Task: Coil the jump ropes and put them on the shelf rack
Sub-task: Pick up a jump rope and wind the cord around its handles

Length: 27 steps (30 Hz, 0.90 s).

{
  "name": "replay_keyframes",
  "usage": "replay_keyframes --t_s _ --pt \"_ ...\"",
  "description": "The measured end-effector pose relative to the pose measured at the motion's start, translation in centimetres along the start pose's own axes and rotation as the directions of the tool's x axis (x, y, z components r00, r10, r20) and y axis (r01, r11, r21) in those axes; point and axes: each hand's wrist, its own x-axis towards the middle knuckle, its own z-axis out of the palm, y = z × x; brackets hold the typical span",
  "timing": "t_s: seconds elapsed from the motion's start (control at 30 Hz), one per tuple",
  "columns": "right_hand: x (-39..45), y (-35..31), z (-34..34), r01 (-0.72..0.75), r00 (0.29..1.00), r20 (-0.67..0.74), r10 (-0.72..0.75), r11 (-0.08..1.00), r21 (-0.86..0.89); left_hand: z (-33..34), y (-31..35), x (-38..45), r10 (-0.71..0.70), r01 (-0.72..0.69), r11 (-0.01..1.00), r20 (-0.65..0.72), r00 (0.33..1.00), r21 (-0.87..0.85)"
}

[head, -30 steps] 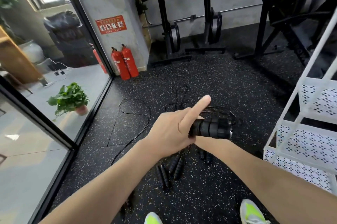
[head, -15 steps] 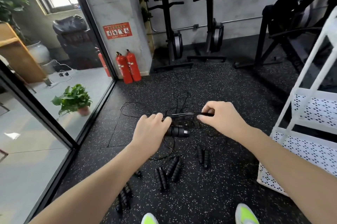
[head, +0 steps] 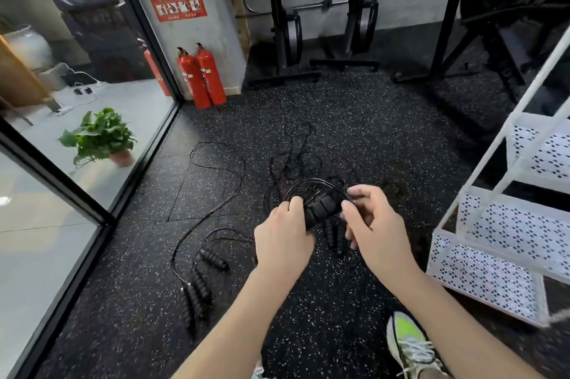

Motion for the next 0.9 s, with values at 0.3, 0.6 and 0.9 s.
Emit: replay_keyframes --t_s 0.3,0.6,0.9 --pt "3.3 2.8 0.6 -0.076 0.994 -0.08 0.07 0.995 -0.072 3.7 -0.4 1.7 0.202 -0.199 0.978 0.044 0.978 -0.055" --pt "4.9 2.9 -0.2 -0.085 0.973 -0.217 0.08 0.996 -0.012 3.9 -2.2 1.8 0.322 -0.339 0.935 -0.155 0.934 -0.102" --pt "4.4 4.8 0.6 0.091 0.98 -0.07 -0.188 0.726 -0.682 2.7 -3.0 1.1 0.228 -0.21 0.968 0.13 0.965 -0.141"
